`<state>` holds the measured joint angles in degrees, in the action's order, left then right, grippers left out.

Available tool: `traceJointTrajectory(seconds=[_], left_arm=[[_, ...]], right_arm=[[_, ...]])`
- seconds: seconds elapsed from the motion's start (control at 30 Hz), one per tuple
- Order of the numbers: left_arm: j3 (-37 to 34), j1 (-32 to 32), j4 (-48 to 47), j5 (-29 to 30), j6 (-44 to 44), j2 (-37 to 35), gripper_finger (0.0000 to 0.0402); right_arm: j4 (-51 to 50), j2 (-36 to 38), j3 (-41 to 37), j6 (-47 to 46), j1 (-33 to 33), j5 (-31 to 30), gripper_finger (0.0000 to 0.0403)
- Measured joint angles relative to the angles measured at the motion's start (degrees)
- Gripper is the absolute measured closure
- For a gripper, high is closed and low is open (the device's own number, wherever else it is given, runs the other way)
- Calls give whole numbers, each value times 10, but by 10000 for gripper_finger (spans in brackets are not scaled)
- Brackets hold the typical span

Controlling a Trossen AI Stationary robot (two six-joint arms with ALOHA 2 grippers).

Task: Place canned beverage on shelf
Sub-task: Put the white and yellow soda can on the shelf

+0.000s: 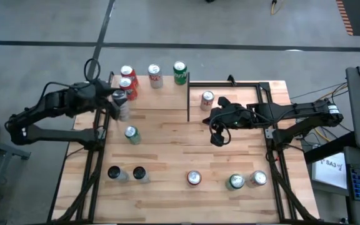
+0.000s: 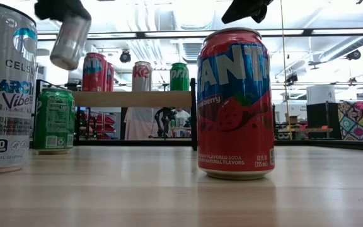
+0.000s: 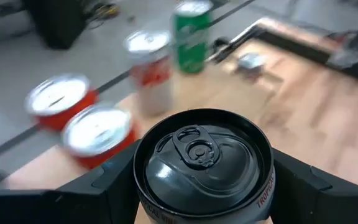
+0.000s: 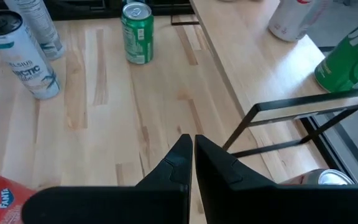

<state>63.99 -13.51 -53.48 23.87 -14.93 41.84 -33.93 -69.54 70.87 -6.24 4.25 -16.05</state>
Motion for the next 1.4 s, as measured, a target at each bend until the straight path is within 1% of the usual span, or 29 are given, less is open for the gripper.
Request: traceJointTrajectory(seconds=[0.13,0.3,0.4,0.43,0.57,0.63,0.87,0.93,1.17,1.4], left_arm=[[-30,4,9,-8,30,-42,153],[-55,3,7,31,20,-90,153],[-71,4,1,28,20,-119,153],[-77,3,3,35,21,-127,153],[-95,3,10,108,23,-152,153],[-111,3,26,122,25,-161,153],[-158,3,85,147,52,-170,153],[-161,3,83,153,53,-168,153],[-161,3,91,204,46,-160,145],[-162,3,94,215,34,-143,141]], right_arm=[[13,0,-2,9,1,0,394],[40,0,-4,19,1,6,394],[51,0,-4,24,1,15,394],[52,0,-4,24,1,15,394],[62,0,-4,24,1,15,394],[64,0,-4,24,1,15,394],[64,0,-4,18,1,15,394],[64,0,-4,18,1,15,394],[64,0,-4,10,1,15,394],[64,0,-4,16,1,15,394]])
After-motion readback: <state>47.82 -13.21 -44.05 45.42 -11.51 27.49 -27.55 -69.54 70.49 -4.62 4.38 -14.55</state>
